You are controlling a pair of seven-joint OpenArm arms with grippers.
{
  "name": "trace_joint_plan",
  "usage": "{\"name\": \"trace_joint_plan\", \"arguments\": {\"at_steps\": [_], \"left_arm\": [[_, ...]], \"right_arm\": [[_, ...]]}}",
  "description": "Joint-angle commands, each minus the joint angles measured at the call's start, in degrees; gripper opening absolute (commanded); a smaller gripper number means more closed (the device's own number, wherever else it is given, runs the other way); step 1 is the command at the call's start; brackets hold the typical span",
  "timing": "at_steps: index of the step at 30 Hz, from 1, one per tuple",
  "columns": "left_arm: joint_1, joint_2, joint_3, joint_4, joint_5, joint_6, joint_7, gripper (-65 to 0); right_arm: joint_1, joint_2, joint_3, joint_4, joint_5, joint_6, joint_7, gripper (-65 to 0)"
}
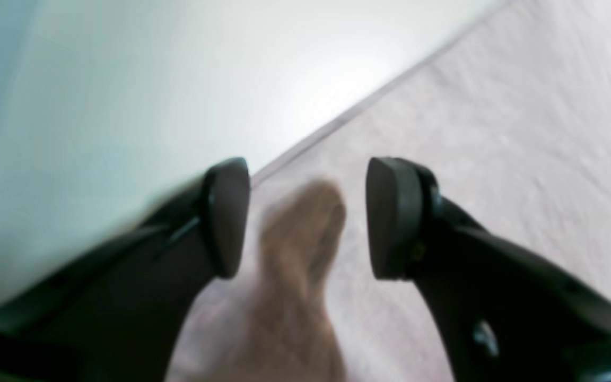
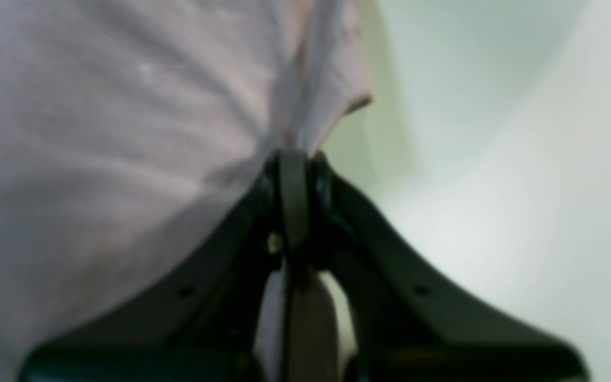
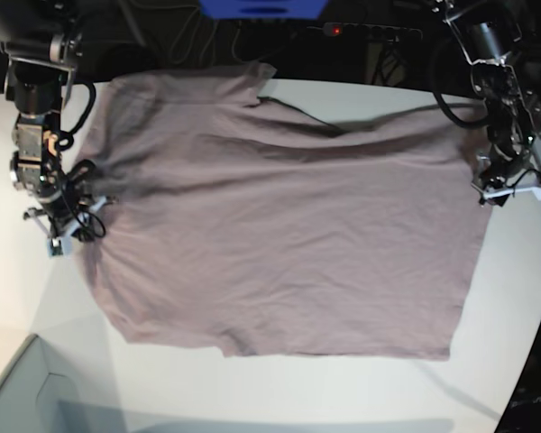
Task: Layout the t-shirt on the table in an organized manner, then fold the t-shirt properly
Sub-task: 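Release the shirt with the right gripper and raise it, then grasp the shirt side with the right gripper and drag it outward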
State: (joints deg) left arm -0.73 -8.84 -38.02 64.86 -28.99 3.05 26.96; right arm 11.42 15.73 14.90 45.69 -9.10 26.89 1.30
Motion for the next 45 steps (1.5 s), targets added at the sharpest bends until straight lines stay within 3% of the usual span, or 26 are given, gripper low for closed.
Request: {"name": "trace_joint_plan", "arguments": {"at_steps": [1,6,14,15,19,22,25,26,31,33,36,41,45], "left_arm": [[-0.7,-0.9,-0.1,0.9,-0.1,-0.5,-1.1,-30.5],[-0.6,-0.9,-0.1,0.9,-0.1,-0.5,-1.1,-30.5],[1.4,-0.9,-0.2,1.0,-0.2,-0.5,-1.1,-30.5],[1.5,-0.9,-0.2,1.0,-0.2,-0.5,-1.1,-30.5],[1.9,-1.0,-0.2,1.3,-0.2,-0.5,-1.1,-30.5],[1.7,-1.0,-0.2,1.6,-0.2,-0.5,-1.1,-30.5],[1.7,-1.0,-0.2,1.6,-0.2,-0.5,-1.1,-30.6],[1.7,-1.0,-0.2,1.6,-0.2,-0.5,-1.1,-30.6],[1.7,-1.0,-0.2,1.6,-0.2,-0.5,-1.1,-30.6],[1.7,-1.0,-0.2,1.6,-0.2,-0.5,-1.1,-30.6],[1.7,-1.0,-0.2,1.6,-0.2,-0.5,-1.1,-30.6],[1.7,-1.0,-0.2,1.6,-0.2,-0.5,-1.1,-30.6],[1.9,-1.0,-0.2,1.6,-0.2,-0.5,-1.1,-30.6]], "right_arm": [[-1.6,-0.3,0.1,4.3,0.4,0.2,0.9,-65.0],[-14.6,-3.3,0.2,23.0,0.4,0.2,0.9,-65.0],[-26.4,-5.9,-0.5,37.3,0.4,0.5,1.0,-65.0],[-27.6,-5.9,-1.4,38.2,0.4,1.8,1.0,-65.0],[-31.9,-5.5,-4.3,41.4,0.2,13.1,1.1,-65.0],[-33.7,-5.5,-4.3,44.2,0.2,13.1,1.4,-65.0],[-33.4,-5.4,-4.3,45.7,0.2,13.1,1.0,-64.9],[-33.3,-5.0,-4.1,45.9,0.2,13.1,0.9,-61.9],[-33.6,-4.0,-4.3,47.3,0.2,13.1,0.9,-37.6],[-33.4,-4.0,-3.8,48.3,0.3,13.1,0.9,-31.3],[-32.4,-4.3,-1.1,50.2,0.4,13.1,0.9,-28.5],[-22.1,-7.0,3.9,44.9,0.5,13.1,0.4,-28.1],[-9.3,-7.5,4.9,34.9,0.4,13.1,-9.2,-28.1]]}}
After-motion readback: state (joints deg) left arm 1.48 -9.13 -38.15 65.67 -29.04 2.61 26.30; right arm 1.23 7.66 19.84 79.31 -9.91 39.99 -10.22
